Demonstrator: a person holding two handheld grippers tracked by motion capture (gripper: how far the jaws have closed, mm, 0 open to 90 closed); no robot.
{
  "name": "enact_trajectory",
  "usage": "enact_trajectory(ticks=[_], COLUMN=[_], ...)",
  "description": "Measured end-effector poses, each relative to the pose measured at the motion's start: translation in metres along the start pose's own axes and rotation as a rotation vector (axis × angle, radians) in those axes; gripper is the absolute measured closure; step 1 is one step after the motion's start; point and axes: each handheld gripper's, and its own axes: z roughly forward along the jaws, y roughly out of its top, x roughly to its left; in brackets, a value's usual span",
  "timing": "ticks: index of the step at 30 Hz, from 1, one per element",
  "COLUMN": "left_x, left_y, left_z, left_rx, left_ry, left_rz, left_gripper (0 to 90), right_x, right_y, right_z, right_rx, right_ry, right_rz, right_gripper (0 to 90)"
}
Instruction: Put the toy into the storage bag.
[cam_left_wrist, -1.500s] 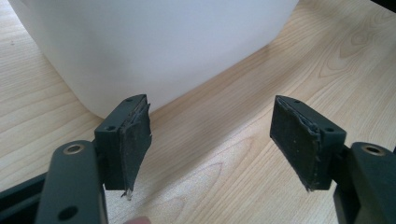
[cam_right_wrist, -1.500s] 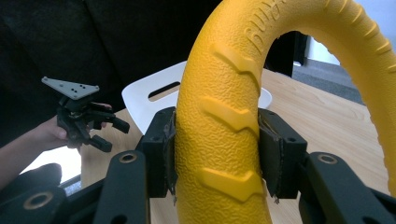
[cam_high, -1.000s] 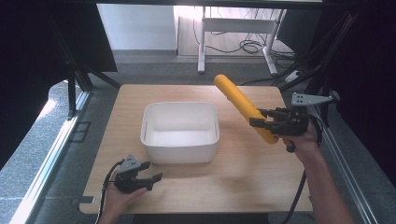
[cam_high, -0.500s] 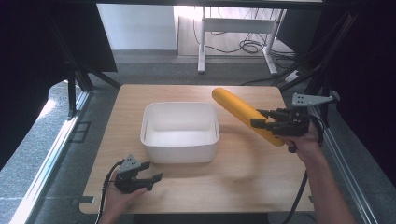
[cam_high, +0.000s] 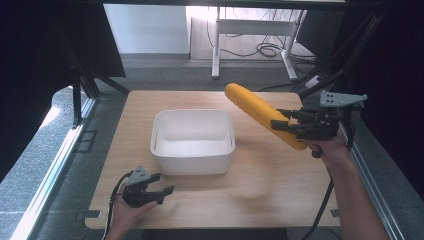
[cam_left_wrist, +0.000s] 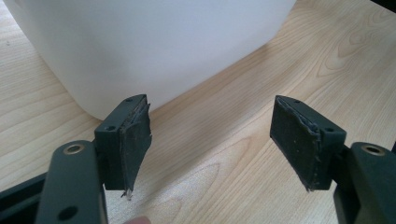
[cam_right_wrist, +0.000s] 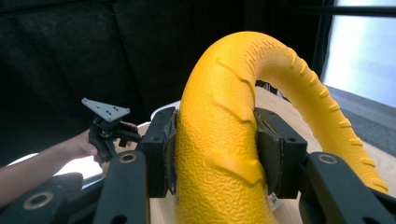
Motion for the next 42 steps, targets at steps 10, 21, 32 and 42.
enact_trajectory(ticks=[10, 21, 32, 42], left_x=[0.0, -0.001, 0.0, 0.001], left_y=[0.0, 0.001, 0.0, 0.0], left_z=[0.0, -0.001, -0.002, -0.003], left_rx=[0.004, 0.003, -0.004, -0.002], left_ry=[-0.002, -0.005, -0.004, -0.004], left_rz=[0.001, -0.002, -0.006, -0.003], left_gripper=[29.0, 29.0, 29.0, 29.0], right_x=[0.018, 0.04, 0.062, 0.071], right_y=[0.035, 0.064, 0.08, 0.075], right_z=[0.011, 0.046, 0.098, 0.126], right_rx=[-0.018, -0.013, 0.007, 0.046], right_ry=[0.043, 0.126, 0.236, 0.278], right_rz=[-0.066, -0.119, -0.159, -0.152], right_gripper=[52.1, 52.1, 52.1, 52.1])
